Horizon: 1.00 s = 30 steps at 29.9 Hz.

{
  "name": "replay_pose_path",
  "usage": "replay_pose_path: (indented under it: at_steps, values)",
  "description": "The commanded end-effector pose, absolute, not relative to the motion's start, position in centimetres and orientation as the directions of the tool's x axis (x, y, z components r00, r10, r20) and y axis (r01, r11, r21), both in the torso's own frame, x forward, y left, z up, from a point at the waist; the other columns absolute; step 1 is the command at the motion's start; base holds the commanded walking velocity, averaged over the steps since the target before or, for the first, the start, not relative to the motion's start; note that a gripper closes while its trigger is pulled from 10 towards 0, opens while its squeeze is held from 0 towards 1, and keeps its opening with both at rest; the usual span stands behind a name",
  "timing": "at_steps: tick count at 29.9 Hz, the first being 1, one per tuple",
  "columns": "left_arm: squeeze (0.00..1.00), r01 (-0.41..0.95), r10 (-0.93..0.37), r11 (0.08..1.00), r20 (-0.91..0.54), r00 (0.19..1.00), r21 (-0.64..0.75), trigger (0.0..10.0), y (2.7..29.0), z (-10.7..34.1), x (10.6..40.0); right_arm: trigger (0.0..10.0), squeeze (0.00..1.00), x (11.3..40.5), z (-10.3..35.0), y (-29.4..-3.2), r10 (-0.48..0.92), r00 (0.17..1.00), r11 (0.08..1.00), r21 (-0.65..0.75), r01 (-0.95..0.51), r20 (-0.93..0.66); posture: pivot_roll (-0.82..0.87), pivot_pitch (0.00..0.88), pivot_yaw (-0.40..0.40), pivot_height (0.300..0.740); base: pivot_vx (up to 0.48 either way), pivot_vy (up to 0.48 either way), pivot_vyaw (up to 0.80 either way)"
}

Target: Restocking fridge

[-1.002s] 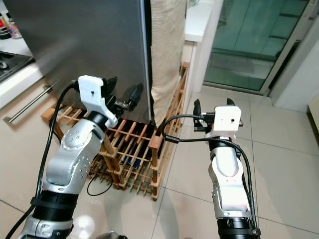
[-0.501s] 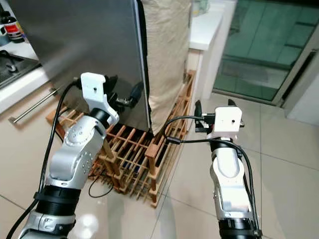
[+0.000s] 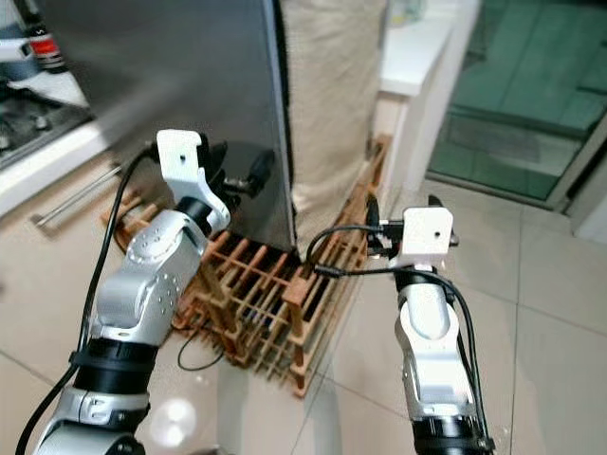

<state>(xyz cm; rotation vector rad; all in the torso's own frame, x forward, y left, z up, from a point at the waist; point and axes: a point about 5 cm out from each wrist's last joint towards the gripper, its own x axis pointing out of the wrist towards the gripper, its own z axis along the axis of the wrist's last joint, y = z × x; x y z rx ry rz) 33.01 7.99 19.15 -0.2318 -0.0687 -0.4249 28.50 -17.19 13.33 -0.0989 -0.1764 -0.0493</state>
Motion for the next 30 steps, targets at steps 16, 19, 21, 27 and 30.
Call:
replay_pose_path:
  at_steps: [16,19,21,27,30]
  values:
    - [0.00,0.429,-0.397,0.895,0.221,0.891,-0.121,10.0,11.0,19.6,32.0,10.0,0.00,26.8,13.4,-18.6,-0.092,0.978,0.988,-0.108,0.113,0.188,-0.08,0.000,0.060,0.740,0.000,0.000,-0.32]
    - [0.00,0.435,-0.405,0.893,0.217,0.888,-0.115,10.0,10.3,19.3,31.7,10.0,0.00,27.0,13.2,-18.3,-0.086,0.980,0.989,-0.105,0.107,0.182,-0.08,0.000,0.057,0.740,0.000,0.000,-0.15]
    - [0.00,0.442,-0.412,0.890,0.219,0.885,-0.112,10.0,10.0,19.2,31.7,10.0,0.00,27.1,13.2,-18.1,-0.078,0.981,0.989,-0.108,0.099,0.177,-0.08,0.000,0.057,0.740,0.000,0.000,-0.34]
    - [0.00,0.383,-0.367,0.918,0.147,0.918,-0.103,10.0,10.3,18.1,33.2,10.0,0.00,27.7,13.6,-17.9,-0.074,0.980,0.990,-0.105,0.095,0.187,-0.08,0.000,0.056,0.740,0.000,0.000,-0.73]
    - [0.00,0.352,-0.342,0.934,0.138,0.930,-0.061,10.0,10.3,18.1,33.7,10.0,0.00,27.8,13.8,-17.8,-0.065,0.978,0.991,-0.104,0.087,0.200,-0.08,0.000,0.057,0.740,0.000,0.000,-0.24]
